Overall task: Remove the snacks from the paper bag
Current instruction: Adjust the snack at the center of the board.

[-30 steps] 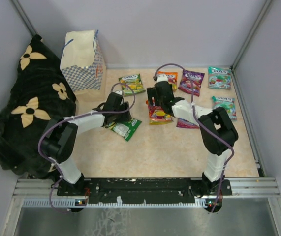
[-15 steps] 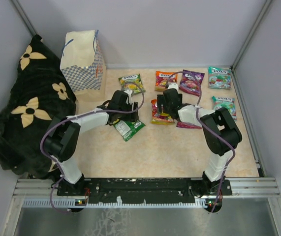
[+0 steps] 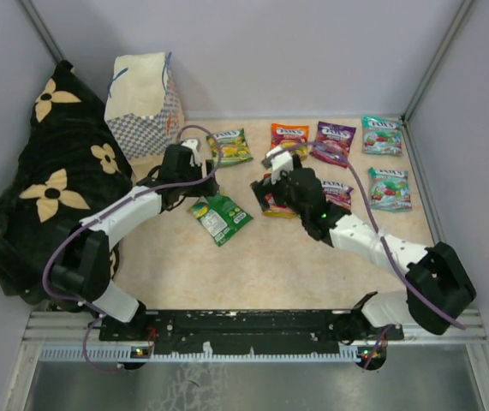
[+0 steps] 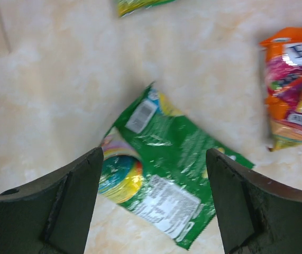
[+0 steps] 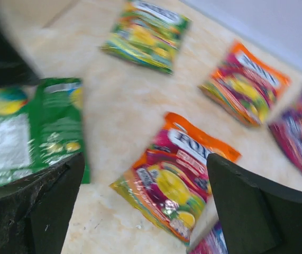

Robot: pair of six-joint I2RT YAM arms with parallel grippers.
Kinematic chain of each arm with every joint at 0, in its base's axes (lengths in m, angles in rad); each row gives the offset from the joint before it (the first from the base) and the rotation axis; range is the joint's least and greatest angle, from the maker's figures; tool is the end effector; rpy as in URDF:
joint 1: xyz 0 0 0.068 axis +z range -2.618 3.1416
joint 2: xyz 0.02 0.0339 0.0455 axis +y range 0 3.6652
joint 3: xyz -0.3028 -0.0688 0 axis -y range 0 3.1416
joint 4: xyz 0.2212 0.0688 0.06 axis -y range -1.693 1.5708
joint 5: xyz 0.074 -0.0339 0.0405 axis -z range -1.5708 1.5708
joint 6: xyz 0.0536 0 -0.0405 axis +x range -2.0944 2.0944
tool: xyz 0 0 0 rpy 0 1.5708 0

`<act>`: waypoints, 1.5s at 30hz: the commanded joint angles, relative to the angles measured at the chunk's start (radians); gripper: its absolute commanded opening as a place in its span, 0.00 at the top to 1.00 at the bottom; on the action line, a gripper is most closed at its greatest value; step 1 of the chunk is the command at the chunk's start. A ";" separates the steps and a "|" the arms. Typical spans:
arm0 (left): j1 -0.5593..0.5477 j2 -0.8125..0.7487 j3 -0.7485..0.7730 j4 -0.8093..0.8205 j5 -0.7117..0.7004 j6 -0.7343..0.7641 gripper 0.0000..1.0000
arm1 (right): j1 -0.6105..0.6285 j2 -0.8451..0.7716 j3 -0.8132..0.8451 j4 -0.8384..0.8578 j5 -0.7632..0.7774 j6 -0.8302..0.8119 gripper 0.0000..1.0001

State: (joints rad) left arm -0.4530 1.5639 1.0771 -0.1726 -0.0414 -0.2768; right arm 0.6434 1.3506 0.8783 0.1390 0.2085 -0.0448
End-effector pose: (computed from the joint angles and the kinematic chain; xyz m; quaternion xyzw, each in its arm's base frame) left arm 0.3087 -0.1478 0.2877 0.0699 0.8951 -0.1397 0.4177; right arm 0.2448 0.1697 0.3204 -0.2165 0.7831 0.0891 0.5762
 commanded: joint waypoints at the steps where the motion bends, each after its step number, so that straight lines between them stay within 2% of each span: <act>1: 0.051 -0.009 -0.057 -0.022 0.085 -0.057 0.16 | 0.072 -0.063 -0.180 0.200 -0.317 -0.518 0.01; 3: 0.055 -0.017 -0.057 -0.034 0.086 -0.061 0.16 | 0.128 -0.088 -0.353 0.355 -0.403 -0.879 0.01; 4: 0.056 -0.024 -0.060 -0.038 0.084 -0.063 0.16 | 0.135 -0.076 -0.383 0.419 -0.404 -0.977 0.01; 7: 0.070 -0.051 -0.089 -0.026 0.089 -0.073 0.16 | 0.143 -0.006 -0.373 0.420 -0.383 -1.123 0.01; 10: 0.084 -0.073 -0.115 -0.010 0.106 -0.076 0.15 | 0.161 0.083 -0.404 0.528 -0.366 -1.195 0.03; 14: 0.099 -0.080 -0.131 -0.002 0.124 -0.080 0.15 | 0.214 0.213 -0.430 0.669 -0.351 -1.234 0.14; 19: 0.115 -0.074 -0.134 0.010 0.163 -0.088 0.15 | 0.292 0.457 -0.410 0.885 -0.307 -1.272 0.28; 24: 0.125 -0.072 -0.131 0.002 0.167 -0.085 0.16 | 0.327 0.610 -0.350 0.970 -0.298 -1.279 0.37; 27: 0.128 -0.074 -0.128 0.001 0.170 -0.083 0.15 | 0.331 0.637 -0.324 0.976 -0.290 -1.286 0.53; 29: 0.130 -0.074 -0.127 0.000 0.171 -0.081 0.16 | 0.332 0.632 -0.319 0.967 -0.277 -1.294 0.72; 31: 0.132 -0.074 -0.124 -0.001 0.176 -0.081 0.16 | 0.332 0.615 -0.325 0.964 -0.267 -1.294 1.00; 32: 0.133 -0.073 -0.123 0.000 0.177 -0.081 0.16 | 0.332 0.605 -0.333 0.967 -0.263 -1.284 1.00; 35: 0.136 -0.075 -0.118 -0.006 0.177 -0.081 0.16 | 0.337 0.517 -0.345 0.898 -0.273 -1.224 1.00; 37: 0.138 -0.083 -0.115 -0.010 0.177 -0.083 0.15 | 0.343 0.405 -0.333 0.760 -0.302 -1.143 1.00; 41: 0.146 -0.095 -0.087 -0.009 0.216 -0.103 0.16 | 0.354 0.146 -0.143 0.199 -0.383 -0.880 1.00; 45: 0.148 -0.118 0.008 -0.064 0.230 -0.116 0.16 | 0.355 0.085 0.112 -0.120 -0.372 -0.584 1.00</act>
State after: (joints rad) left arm -0.3119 1.5024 0.9794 -0.2142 0.1528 -0.3729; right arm 0.9863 1.5345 0.7570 0.3660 -0.1318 -0.9718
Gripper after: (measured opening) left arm 0.845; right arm 0.005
